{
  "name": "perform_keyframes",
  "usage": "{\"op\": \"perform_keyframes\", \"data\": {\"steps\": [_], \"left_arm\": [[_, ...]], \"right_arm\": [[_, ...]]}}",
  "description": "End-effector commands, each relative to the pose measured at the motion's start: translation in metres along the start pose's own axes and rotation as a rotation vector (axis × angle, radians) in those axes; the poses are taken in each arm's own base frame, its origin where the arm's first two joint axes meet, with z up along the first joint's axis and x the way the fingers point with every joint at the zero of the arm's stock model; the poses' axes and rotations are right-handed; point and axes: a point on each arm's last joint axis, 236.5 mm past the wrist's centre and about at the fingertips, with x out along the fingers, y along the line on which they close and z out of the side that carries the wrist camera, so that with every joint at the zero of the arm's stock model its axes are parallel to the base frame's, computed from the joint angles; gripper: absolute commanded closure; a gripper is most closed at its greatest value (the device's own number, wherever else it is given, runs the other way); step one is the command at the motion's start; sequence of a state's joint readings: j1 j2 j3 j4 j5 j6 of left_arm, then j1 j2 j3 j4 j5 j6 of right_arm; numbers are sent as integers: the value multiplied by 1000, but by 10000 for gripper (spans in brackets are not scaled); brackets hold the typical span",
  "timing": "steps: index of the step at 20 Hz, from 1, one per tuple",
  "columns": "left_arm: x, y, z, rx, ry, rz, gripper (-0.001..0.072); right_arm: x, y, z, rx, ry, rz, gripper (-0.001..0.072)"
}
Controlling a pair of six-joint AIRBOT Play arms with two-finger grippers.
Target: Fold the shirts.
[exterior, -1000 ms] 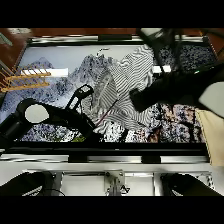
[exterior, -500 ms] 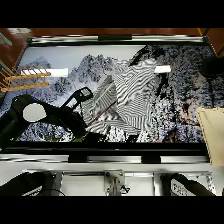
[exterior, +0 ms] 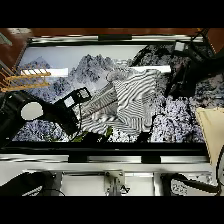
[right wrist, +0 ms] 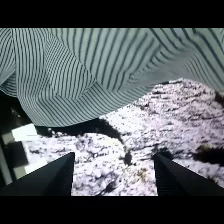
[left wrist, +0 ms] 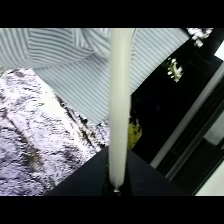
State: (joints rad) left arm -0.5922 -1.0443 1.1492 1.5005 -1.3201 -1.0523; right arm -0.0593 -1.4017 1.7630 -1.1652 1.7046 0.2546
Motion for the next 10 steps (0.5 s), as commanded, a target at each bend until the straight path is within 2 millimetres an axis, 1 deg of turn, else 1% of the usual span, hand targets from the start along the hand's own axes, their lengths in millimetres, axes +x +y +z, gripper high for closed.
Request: {"op": "perform_keyframes", "data": {"steps": [1, 4, 6, 8, 10], "left_arm": [[1, 16, -10, 38, 50, 61, 650], [6, 16, -11, 43, 64, 55, 650], [7, 17, -11, 46, 66, 54, 650], [7, 17, -11, 46, 64, 55, 650], [7, 18, -8, 46, 55, 61, 650]], "right_arm": [[12, -11, 11, -214, 53, -53, 97], [18, -19, 37, -310, 26, -112, 97], [18, -34, 54, -334, -2, -197, 97], [15, -47, 63, -337, -26, -261, 98], [14, -49, 65, -337, -31, -270, 98]]}}
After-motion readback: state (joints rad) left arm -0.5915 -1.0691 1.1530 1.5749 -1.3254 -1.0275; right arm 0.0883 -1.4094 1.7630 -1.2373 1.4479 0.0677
